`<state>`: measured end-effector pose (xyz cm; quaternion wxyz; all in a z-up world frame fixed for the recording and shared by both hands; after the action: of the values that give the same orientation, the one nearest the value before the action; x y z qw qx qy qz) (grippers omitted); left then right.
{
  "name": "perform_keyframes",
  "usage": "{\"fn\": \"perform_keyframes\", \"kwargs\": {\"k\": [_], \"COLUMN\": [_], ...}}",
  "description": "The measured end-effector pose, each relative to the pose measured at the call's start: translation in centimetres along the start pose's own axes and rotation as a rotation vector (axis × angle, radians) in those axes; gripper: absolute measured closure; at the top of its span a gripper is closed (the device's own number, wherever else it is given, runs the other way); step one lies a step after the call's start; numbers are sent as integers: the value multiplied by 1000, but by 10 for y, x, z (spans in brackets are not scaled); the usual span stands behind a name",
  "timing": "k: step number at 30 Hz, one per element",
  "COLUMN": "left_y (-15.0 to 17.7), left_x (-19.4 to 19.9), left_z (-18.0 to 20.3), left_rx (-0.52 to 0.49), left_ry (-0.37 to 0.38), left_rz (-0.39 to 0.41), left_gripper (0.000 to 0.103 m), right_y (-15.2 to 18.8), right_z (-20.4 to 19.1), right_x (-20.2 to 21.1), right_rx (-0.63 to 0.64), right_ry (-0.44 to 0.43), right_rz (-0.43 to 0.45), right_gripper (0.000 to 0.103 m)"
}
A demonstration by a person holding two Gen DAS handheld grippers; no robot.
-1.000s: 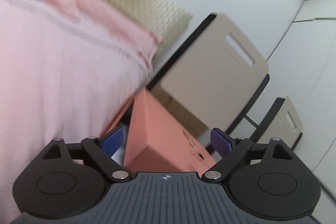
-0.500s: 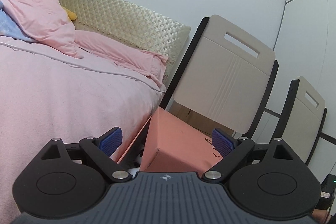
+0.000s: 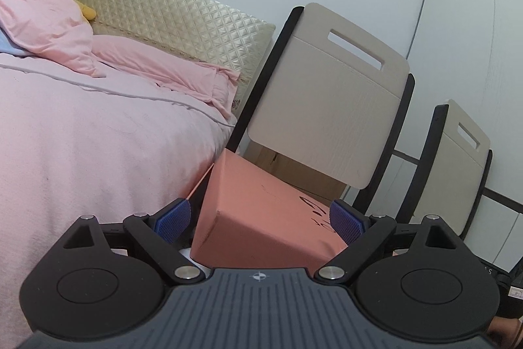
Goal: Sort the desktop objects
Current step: 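Press the lid down onto the box rim with both grippers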
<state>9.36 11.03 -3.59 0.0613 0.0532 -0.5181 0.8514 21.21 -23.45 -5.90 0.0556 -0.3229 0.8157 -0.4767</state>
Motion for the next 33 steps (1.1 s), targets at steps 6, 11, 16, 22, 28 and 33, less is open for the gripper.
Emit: {"fn": "perform_keyframes", "kwargs": {"k": [6,11,16,22,28,33], "left_y": [4,4,2,3,4,7], "left_x": [-6,-7,-6,-6,-6,-6], "left_z": [0,0,-5,-3,-2,-1], "left_rx": [2,-11,-18,-45,-59,-56], "left_ry": [1,-9,-69,-86,-78,-64], "left_rz": [-25,-32,-27,-36,-54,-74], "left_gripper": [10,10,10,10,10,10], "right_y": [5,7,7,5,8,6], "right_z": [-8,-8,-12,-16,-15,-10], "right_x": [-1,-1,-1,1,-1,1], "right_rx": [29,29,31,38,46,33], "right_ry": [24,43,26,11,11,0], "right_rz": [3,8,-1,5,-9,-13], "right_gripper": [28,32,40,40,38,39]}}
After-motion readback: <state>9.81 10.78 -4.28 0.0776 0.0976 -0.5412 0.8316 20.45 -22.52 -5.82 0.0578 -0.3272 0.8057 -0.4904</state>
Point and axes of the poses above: each gripper's, at about its wrist camera, not at the fingertips, and x roughly against the way its jaws point, z to its right, y to its underside, the point moved 5 cm from there along -x, roughly the way its jaws point, and after that the axes turned 3 degrees about x, right-handed, at the moved point
